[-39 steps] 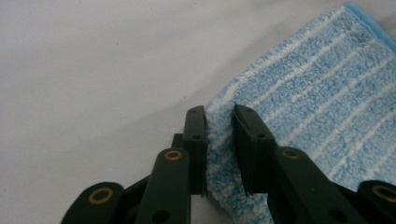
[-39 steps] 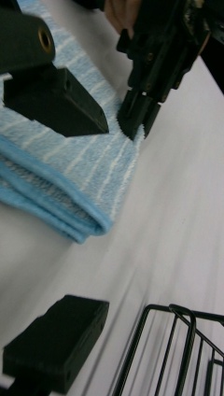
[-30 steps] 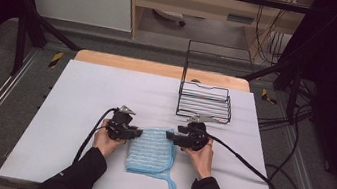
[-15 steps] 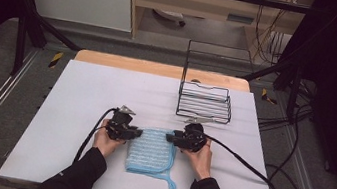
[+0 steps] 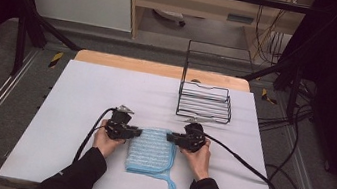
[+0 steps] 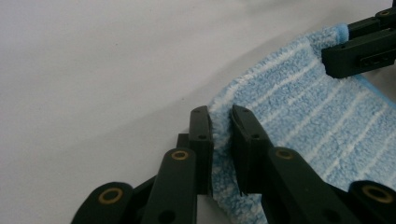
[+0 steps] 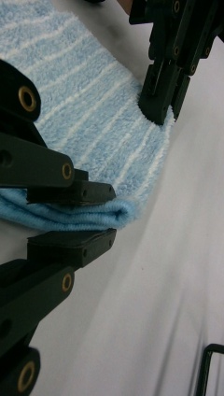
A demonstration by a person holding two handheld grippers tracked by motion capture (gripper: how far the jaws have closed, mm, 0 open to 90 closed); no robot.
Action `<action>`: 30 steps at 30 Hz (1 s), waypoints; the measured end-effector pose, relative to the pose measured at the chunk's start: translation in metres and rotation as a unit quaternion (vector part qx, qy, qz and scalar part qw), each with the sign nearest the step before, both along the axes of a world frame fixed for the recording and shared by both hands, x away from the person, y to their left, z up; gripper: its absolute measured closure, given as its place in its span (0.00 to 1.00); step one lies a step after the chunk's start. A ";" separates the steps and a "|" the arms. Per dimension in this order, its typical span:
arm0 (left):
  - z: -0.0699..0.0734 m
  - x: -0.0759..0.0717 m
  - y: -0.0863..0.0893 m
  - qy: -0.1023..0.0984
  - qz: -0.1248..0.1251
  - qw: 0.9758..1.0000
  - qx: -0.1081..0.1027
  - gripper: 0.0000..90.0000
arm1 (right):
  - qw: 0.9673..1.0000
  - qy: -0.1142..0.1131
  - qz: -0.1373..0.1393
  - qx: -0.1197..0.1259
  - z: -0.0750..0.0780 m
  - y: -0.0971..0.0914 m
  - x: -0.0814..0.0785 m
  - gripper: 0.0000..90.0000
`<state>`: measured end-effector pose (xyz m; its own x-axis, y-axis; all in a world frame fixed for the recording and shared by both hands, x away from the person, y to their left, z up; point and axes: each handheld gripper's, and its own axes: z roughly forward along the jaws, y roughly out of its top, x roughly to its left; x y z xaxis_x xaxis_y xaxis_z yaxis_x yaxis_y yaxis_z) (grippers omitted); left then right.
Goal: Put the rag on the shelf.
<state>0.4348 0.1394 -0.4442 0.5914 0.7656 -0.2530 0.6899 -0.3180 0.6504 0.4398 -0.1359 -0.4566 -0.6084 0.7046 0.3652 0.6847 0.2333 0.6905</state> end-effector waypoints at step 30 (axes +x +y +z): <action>0.042 -0.021 0.010 -0.080 0.007 0.995 -0.065 0.89 | 0.996 -0.069 -0.003 0.053 0.044 -0.010 -0.022 0.88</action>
